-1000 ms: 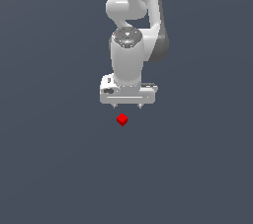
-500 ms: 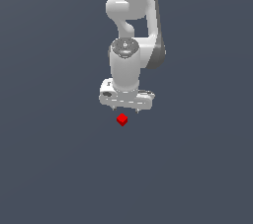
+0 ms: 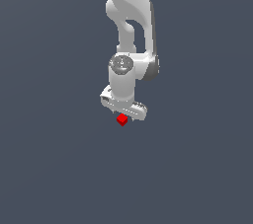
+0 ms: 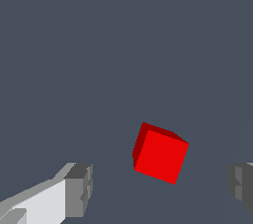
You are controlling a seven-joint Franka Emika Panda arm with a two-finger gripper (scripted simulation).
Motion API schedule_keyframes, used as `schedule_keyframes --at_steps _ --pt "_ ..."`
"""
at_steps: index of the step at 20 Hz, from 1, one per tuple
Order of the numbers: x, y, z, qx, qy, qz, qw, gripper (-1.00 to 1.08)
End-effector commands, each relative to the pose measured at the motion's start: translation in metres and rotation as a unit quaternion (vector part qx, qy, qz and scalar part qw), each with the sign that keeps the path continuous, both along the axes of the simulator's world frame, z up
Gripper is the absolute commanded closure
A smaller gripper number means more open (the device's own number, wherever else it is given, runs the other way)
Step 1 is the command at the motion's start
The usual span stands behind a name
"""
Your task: Pick up the red cube and move it to a goal position.
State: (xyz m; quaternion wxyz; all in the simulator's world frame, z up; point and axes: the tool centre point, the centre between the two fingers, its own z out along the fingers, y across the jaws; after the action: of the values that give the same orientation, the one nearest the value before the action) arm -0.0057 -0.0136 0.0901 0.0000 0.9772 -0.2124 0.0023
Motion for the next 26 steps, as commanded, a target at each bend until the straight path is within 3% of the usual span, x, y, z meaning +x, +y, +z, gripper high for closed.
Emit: schedule_keyframes --at_steps 1,10,18,19,26 --pt "-0.003 -0.003 -0.016 0.000 0.000 -0.039 0.9992 -0.92" --pt "-0.011 -0.008 -0.058 0.000 0.002 -0.137 0.9905 -0.92" --pt "-0.013 -0.008 -0.070 0.000 0.002 -0.166 0.9861 -0.92" --pt "-0.013 -0.008 -0.070 0.000 0.002 -0.166 0.9861 1.08" --pt "-0.013 -0.008 -0.070 0.000 0.002 -0.166 0.9861 1.08"
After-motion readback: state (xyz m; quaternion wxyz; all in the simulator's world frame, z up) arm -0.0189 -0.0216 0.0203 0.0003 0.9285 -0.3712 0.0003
